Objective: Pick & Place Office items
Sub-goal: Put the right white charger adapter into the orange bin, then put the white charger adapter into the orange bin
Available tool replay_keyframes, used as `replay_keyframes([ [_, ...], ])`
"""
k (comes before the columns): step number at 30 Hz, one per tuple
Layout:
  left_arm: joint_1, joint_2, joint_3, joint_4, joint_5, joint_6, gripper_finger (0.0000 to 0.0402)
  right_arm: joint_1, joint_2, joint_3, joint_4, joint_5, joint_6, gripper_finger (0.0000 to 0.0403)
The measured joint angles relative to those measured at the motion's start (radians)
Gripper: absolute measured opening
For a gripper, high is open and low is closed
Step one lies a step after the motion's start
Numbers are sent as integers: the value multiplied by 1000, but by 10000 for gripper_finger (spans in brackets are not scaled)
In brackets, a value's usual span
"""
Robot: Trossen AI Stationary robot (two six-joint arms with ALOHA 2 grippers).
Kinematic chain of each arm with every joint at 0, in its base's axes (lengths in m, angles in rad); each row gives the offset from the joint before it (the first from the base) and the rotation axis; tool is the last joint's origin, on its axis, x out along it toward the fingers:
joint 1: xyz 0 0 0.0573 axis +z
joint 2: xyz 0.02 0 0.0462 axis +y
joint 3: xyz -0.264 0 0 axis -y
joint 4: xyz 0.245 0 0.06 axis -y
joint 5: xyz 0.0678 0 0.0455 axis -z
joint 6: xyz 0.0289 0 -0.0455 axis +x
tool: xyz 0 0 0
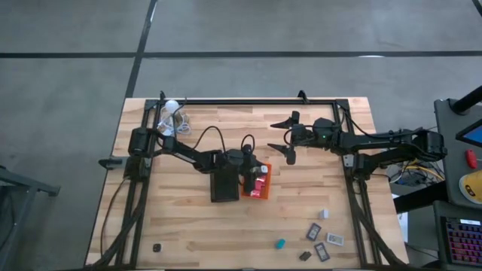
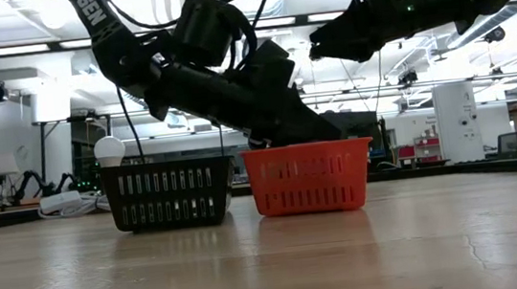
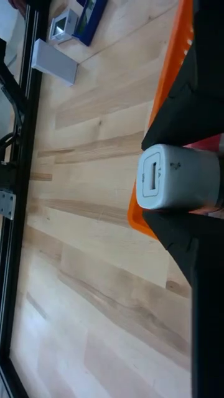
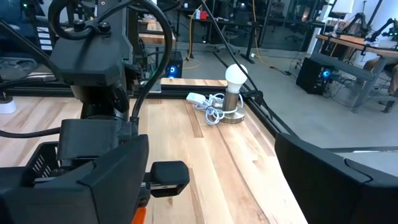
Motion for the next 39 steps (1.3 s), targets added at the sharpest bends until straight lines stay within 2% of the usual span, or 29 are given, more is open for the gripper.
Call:
replay_keyframes([
  [12,0,0,-1,0,4,0,238,0,0,0,0,0,0,349],
  [23,-2,-6,6,0,6,-12,239,1,0,0,0,0,0,342],
  [29,-26,-81,8,-49,20,-16,239,1,0,0,-1,0,0,350],
  [39,-232,-301,8,-418,-358,-79,239,1,0,0,-1,0,0,341],
])
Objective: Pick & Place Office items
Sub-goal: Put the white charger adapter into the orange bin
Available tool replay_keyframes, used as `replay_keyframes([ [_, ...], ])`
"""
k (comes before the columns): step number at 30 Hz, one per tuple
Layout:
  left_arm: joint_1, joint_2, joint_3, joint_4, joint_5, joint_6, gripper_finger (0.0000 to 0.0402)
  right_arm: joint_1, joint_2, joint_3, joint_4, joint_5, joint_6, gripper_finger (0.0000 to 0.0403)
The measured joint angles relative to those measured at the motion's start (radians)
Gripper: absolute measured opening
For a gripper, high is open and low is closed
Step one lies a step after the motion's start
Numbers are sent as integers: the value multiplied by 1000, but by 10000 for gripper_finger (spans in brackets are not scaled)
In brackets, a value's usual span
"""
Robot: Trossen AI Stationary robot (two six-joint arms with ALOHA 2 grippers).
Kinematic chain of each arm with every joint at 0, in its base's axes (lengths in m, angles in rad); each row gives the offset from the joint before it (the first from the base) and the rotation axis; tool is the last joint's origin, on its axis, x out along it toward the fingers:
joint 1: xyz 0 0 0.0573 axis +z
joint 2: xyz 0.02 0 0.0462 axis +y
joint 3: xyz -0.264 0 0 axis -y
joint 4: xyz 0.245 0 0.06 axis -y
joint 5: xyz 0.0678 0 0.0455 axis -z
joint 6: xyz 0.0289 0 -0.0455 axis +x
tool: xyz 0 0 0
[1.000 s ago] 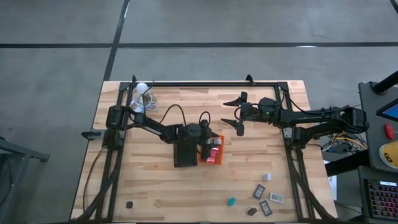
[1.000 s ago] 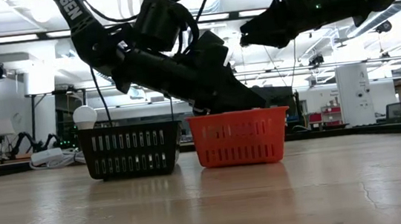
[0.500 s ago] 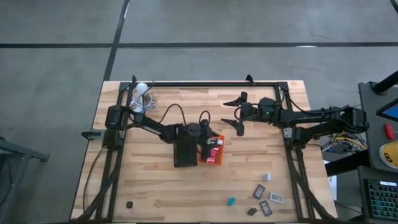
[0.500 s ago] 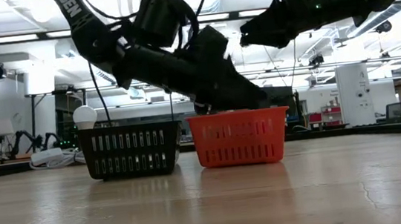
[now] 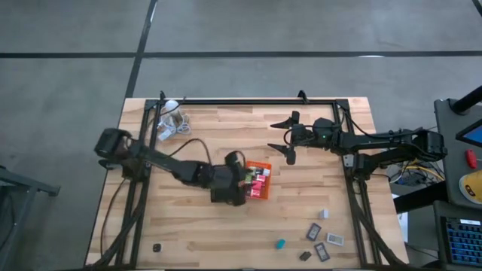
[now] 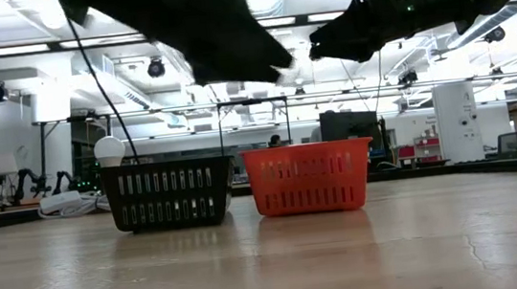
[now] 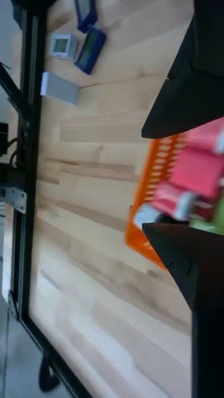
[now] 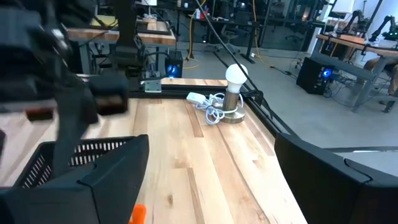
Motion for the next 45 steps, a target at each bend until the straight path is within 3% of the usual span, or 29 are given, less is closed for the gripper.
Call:
replay_keyframes([
  [4,-92,-96,0,-216,-99,-170,239,0,0,0,0,0,0,343],
  [11,-256,-208,-1,-626,-236,-700,239,-1,-1,0,1,0,0,349],
  [18,-425,-219,2,-899,-246,-1160,239,-1,-1,0,1,0,0,341],
  [26,-599,-218,8,-1024,-221,-1533,239,-1,-1,0,1,0,0,348],
  [30,-661,-216,7,-1017,-215,-1547,239,-1,-1,0,1,0,0,349],
  [36,-747,-216,6,-882,-219,-1304,239,-1,-1,0,1,0,0,342],
  [45,-813,-216,13,-925,-179,-1574,239,-1,-1,0,1,0,0,349],
])
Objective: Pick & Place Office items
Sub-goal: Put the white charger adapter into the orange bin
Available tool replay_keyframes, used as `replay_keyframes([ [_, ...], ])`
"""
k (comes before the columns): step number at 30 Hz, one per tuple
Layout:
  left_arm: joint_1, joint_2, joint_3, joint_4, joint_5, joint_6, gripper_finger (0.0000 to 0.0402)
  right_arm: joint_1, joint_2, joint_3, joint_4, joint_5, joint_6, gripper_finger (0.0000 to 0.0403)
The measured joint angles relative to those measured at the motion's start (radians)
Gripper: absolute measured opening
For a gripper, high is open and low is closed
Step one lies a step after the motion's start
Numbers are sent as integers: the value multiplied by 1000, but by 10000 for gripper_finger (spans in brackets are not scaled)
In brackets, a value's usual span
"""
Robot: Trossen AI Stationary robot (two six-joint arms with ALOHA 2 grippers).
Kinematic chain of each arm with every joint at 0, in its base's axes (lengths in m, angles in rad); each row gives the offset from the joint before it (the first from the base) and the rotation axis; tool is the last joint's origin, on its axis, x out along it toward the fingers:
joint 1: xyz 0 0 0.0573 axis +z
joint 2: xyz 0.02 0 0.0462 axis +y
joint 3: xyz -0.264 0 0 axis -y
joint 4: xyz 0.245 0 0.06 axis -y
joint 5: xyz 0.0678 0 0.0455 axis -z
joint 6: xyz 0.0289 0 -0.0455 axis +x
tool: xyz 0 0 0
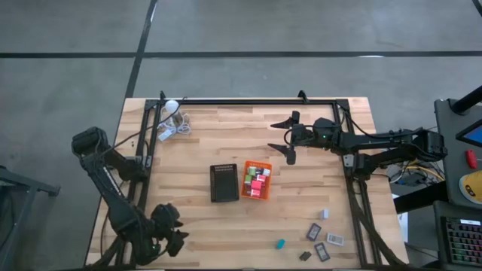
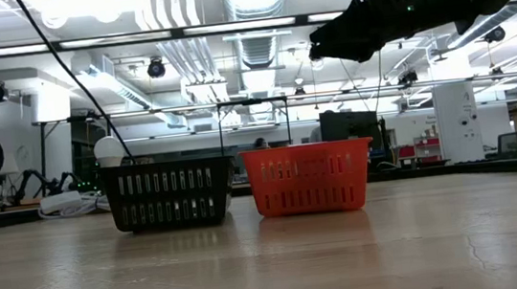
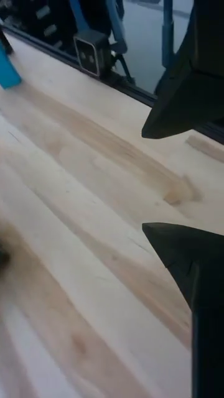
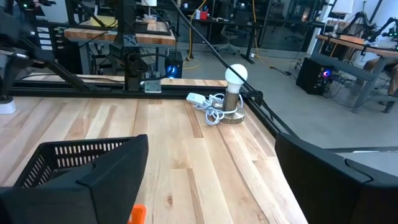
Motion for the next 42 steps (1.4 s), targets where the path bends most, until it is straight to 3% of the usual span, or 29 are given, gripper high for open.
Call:
replay_keyframes([
  [6,-6,1,-5,-1,52,71,239,1,0,0,0,0,0,346],
  [13,-18,1,0,46,318,223,239,1,0,0,0,0,0,341],
  [24,-30,1,-26,42,393,295,239,1,0,0,0,0,0,347],
  [37,-69,1,-38,43,552,272,239,0,1,0,0,0,0,349],
  [42,-71,1,-38,43,556,316,239,0,1,0,0,0,0,347],
])
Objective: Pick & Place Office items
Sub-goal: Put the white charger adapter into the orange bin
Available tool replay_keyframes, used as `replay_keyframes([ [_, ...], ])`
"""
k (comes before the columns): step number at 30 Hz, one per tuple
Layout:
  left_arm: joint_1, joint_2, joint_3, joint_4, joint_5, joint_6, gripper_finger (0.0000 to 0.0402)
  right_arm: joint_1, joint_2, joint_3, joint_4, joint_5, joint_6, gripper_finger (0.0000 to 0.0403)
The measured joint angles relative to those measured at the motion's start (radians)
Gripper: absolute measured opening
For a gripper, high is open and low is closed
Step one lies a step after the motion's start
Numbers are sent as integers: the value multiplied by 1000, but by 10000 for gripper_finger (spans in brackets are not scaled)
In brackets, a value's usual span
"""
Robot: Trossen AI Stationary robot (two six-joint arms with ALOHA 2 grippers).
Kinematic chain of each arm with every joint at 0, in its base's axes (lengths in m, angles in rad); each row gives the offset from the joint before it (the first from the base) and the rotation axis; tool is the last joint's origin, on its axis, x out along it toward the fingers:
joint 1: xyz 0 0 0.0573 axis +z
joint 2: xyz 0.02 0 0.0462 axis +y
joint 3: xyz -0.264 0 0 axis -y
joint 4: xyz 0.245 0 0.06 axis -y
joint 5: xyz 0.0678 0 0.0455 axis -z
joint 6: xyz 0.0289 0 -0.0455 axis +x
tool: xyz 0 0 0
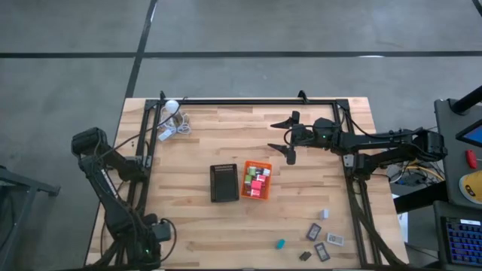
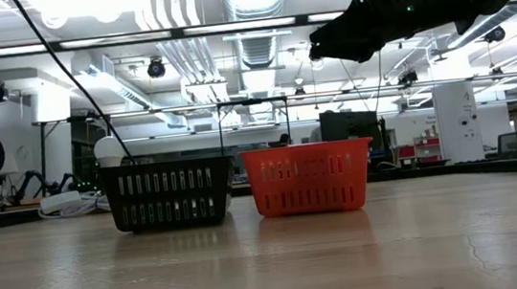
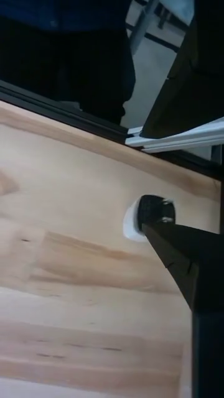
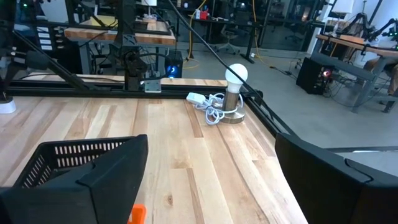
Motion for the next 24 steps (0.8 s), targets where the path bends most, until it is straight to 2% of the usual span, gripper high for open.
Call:
replay_keyframes([
  [6,0,0,-2,-1,31,45,239,0,0,0,0,0,0,341],
  [11,2,0,-2,-16,102,46,239,0,0,0,0,0,0,345],
  [24,8,-1,-14,-24,97,51,239,0,0,0,0,0,0,341],
])
